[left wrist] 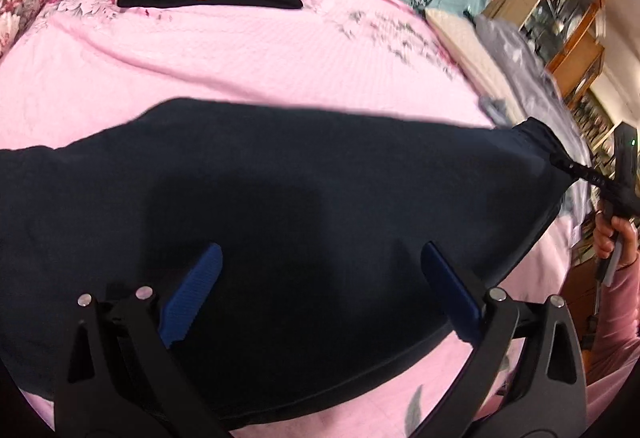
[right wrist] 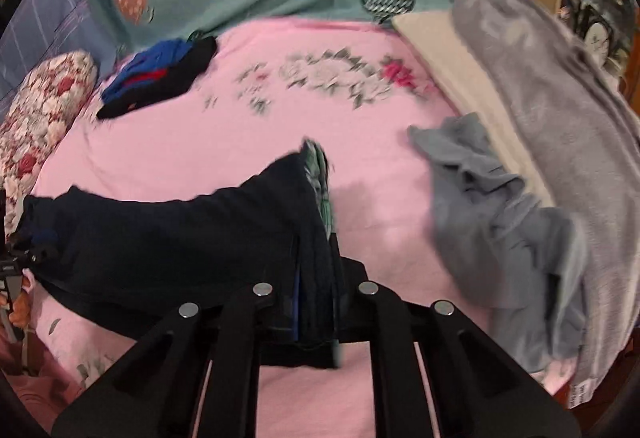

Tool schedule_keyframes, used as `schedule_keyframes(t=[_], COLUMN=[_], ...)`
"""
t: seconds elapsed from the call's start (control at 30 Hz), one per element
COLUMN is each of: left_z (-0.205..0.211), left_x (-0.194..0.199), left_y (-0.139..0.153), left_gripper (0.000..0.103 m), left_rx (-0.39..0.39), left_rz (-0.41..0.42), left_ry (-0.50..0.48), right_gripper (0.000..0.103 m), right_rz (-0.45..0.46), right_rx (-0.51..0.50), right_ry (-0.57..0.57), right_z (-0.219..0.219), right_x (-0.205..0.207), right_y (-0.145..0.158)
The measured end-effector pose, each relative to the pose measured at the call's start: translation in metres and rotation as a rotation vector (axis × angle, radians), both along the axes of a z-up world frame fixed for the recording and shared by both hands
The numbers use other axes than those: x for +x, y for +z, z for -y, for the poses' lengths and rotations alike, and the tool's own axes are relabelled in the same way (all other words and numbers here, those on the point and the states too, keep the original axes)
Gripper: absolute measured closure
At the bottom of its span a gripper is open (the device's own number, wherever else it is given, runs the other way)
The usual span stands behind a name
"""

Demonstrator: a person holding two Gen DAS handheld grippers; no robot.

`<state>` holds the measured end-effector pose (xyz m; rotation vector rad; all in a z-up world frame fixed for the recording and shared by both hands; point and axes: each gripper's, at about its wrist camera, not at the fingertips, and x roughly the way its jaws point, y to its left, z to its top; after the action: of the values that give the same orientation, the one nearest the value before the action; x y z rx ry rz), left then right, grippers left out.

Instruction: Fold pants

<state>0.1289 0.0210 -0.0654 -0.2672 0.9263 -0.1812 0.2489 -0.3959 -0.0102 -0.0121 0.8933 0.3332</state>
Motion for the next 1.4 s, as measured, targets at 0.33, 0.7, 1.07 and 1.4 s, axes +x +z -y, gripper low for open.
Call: schedule_keyframes(t=[0.33, 0.7, 1.07, 1.4], left_z=[-0.011, -0.014, -0.026, 0.002], left_x=[-0.018, -0.018, -0.035, -0.059], left_y=[0.001, -0.003, 0.024, 0.0], left_gripper=[0.002, 0.002, 0.002, 0.002], left_rx=[0.164, 0.169, 0.139, 0.272], left_rz=[-0.015, 0.006, 0.067, -0.008], left_ry=[-0.039, -0.03, -0.004, -0.143], right_gripper=[0.059, 0.059, 0.057, 0.052], right_rz=[-0.051, -0.232, 0.04, -0.059], right_rx=[0.038, 0.159, -0.01, -0.046], right_ry=[-0.114, -0.132, -0.097, 0.037], right_z=[0.026, 0.019, -0.031, -0.045], right_x=[-0.029, -0.031, -0.062, -0.08], right_y=[-0.015, -0.054, -0.011, -0.051])
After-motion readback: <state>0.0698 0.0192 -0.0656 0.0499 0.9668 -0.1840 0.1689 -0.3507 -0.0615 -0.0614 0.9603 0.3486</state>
